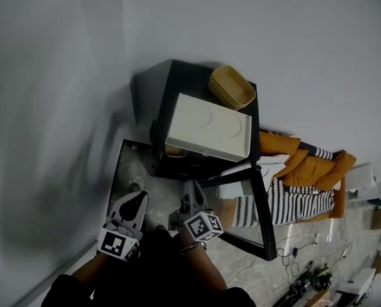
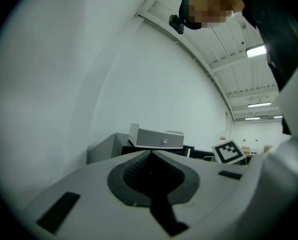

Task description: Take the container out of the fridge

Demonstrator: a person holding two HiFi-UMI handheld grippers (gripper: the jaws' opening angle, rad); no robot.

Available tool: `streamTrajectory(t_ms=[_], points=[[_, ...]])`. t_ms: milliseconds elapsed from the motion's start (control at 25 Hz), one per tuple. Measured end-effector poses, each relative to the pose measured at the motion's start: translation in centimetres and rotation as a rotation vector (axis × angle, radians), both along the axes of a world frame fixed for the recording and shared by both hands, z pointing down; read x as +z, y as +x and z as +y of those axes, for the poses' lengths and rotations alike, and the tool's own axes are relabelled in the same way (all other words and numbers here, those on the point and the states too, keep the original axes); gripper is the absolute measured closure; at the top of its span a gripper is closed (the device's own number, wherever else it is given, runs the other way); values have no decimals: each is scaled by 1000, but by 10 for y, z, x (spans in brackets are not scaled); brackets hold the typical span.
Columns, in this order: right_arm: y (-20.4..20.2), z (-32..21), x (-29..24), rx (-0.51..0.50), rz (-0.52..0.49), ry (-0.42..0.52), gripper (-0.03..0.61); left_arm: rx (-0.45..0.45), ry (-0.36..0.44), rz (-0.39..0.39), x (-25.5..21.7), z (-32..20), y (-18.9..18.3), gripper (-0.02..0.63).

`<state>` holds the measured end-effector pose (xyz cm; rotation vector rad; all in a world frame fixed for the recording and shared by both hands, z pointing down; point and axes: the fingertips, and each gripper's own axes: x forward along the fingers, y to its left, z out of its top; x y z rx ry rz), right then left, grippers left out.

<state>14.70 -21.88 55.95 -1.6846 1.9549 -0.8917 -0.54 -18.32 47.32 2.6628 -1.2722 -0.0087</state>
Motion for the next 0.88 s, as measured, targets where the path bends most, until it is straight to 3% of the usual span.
streamTrajectory(t_ms=[400, 640, 880], points=[[1, -43, 82, 5, -167, -68, 572, 0, -20, 31, 38, -35, 1, 607], [4, -72, 140, -2, -280, -94, 495, 2, -24, 38, 71, -44, 6, 609], [5, -90, 217, 14, -481, -175, 419, -7, -17, 30, 104, -55, 3, 607]])
